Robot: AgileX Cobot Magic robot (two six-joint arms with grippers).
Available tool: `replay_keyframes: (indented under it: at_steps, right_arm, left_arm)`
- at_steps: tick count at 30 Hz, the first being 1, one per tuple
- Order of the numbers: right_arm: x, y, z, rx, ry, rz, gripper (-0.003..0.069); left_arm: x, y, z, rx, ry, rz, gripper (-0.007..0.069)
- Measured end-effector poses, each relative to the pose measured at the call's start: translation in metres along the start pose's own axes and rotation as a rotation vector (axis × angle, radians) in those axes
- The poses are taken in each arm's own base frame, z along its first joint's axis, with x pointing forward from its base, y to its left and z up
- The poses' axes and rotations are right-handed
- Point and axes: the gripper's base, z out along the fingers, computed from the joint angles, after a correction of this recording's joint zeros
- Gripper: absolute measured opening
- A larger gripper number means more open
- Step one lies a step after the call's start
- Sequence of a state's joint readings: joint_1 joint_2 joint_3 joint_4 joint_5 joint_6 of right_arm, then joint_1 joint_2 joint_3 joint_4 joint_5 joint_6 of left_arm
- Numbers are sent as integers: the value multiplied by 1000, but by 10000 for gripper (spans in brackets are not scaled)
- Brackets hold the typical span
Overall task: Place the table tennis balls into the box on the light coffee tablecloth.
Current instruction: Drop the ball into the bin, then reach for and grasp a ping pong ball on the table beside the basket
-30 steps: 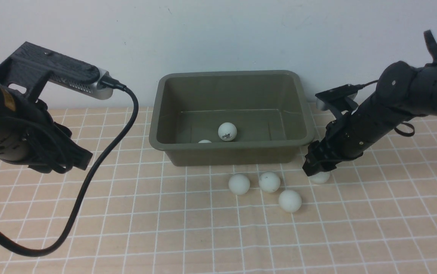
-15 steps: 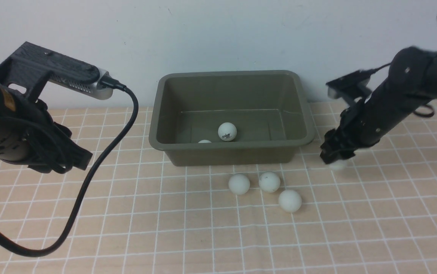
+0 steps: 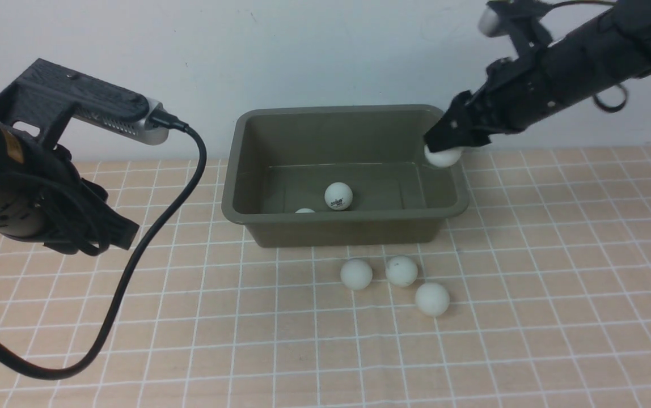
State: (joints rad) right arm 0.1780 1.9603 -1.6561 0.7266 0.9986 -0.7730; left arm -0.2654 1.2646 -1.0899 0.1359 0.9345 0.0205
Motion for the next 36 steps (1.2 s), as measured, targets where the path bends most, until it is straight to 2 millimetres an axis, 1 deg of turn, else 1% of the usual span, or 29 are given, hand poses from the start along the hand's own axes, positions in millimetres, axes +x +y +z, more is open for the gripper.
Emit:
replay_keyframes:
  at_steps: [4, 5, 6, 9, 11, 12, 13, 14, 18, 20, 22, 23, 24, 26, 27, 28, 29, 30, 32, 35, 36]
  right_arm:
    - [4, -7, 26, 20, -11, -46, 339]
    - [3, -7, 26, 23, -13, -48, 339]
    - [4, -11, 32, 39, -21, -48, 339]
    - [3, -12, 33, 54, -34, -52, 367]
    - [0, -13, 30, 72, -56, -67, 449]
    - [0, -13, 30, 73, -58, -67, 449]
    - [-4, -13, 25, 80, -72, -78, 489]
    - [-10, -11, 16, 89, -94, -89, 504]
    - [-24, -7, -17, 122, -147, -111, 518]
    - [-29, -2, -50, 166, -157, -112, 506]
    - [-30, 4, -84, 233, -145, -95, 489]
    - [-29, 7, -94, 257, -137, -83, 479]
    - [-28, 13, -110, 288, -124, -45, 469]
    - [-24, 22, -127, 308, -99, 11, 446]
    - [-23, 25, -132, 307, -88, 34, 437]
    - [-19, 33, -142, 299, -59, 80, 412]
    - [-15, 40, -148, 284, -31, 106, 389]
    - [-14, 41, -150, 280, -23, 117, 382]
    - [-11, 47, -155, 263, -1, 142, 337]
    - [-7, 48, -151, 236, 10, 166, 311]
    - [-4, 49, -146, 219, 25, 177, 307]
  left_arm:
    - [0, 0, 0, 0, -1, 0, 172]
    - [0, 0, 0, 0, -1, 0, 172]
    - [0, 0, 0, 0, -1, 0, 172]
    - [0, 0, 0, 0, -1, 0, 172]
    - [0, 0, 0, 0, -1, 0, 172]
    - [0, 0, 0, 0, -1, 0, 172]
    - [0, 0, 0, 0, -1, 0, 172]
    - [0, 0, 0, 0, -1, 0, 172]
    - [0, 0, 0, -1, 0, 1, 172]
    - [0, 0, 0, -1, 0, 1, 172]
    - [0, 0, 0, -1, 1, 1, 172]
    - [0, 0, 0, -1, 1, 1, 172]
    - [0, 0, 0, -1, -2, 1, 172]
    - [0, 0, 0, -1, -5, 1, 172]
    - [0, 0, 0, -1, -4, 1, 172]
    - [0, 0, 0, -1, -7, 1, 172]
    - [-1, 0, 0, -1, -10, 1, 172]
    - [-1, 0, 0, -1, -11, 1, 172]
    - [-1, 0, 0, -1, -17, 1, 172]
    - [-2, 0, 0, -1, -21, 1, 172]
    - [-2, 0, 0, -1, -21, 1, 172]
